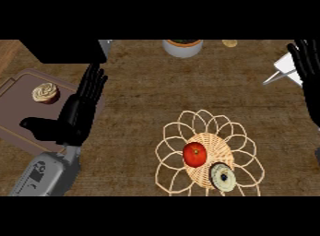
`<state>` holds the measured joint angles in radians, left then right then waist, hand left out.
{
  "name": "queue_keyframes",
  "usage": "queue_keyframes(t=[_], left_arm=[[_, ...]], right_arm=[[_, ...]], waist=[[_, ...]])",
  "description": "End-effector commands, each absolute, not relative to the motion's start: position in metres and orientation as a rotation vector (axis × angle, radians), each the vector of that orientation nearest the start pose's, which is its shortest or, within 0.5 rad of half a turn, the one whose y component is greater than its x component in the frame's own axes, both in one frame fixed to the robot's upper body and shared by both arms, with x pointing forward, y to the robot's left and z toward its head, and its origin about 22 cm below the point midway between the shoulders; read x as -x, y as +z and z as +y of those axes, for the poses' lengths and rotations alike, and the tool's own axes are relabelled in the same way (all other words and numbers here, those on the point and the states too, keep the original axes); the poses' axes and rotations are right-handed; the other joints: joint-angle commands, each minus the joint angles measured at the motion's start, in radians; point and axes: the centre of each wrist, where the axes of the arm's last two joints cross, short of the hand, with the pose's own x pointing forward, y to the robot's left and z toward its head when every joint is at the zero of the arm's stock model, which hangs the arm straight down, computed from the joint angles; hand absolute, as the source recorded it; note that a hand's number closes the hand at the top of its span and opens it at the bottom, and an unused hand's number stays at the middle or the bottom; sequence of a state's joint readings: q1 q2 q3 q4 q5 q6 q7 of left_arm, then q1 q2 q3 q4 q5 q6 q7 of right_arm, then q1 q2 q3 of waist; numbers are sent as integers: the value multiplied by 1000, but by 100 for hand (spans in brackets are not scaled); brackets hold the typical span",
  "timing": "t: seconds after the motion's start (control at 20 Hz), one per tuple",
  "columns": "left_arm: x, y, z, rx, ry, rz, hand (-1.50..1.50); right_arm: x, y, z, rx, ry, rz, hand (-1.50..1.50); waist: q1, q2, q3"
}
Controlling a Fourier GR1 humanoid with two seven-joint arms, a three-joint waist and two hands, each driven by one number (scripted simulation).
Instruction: Pick the tomato from the placemat and place it in the tiered shelf
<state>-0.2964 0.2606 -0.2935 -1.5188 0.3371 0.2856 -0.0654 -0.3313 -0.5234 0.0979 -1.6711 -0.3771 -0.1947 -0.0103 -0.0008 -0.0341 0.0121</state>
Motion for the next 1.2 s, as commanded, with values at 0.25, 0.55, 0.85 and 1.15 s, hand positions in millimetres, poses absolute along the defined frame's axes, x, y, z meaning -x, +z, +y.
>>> queue_keyframes(t=[0.25, 0.55, 0.85, 1.15], left_arm=[[-294, 61, 248, -109, -230, -1675, 0], [-272, 50, 263, -79, -207, -1578, 0], [-276, 70, 278, -118, -207, -1567, 0], [-254, 52, 287, -123, -172, -1562, 0]], right_arm=[[-308, 160, -206, -788, 160, -2151, 150], [-309, 46, -254, -445, 465, -1628, -150], [-314, 34, -303, -605, 685, -1635, -150], [-316, 77, -292, -412, 902, -1676, -150]], waist=[[100, 52, -2], [44, 42, -10], [14, 38, -11], [3, 32, -12]])
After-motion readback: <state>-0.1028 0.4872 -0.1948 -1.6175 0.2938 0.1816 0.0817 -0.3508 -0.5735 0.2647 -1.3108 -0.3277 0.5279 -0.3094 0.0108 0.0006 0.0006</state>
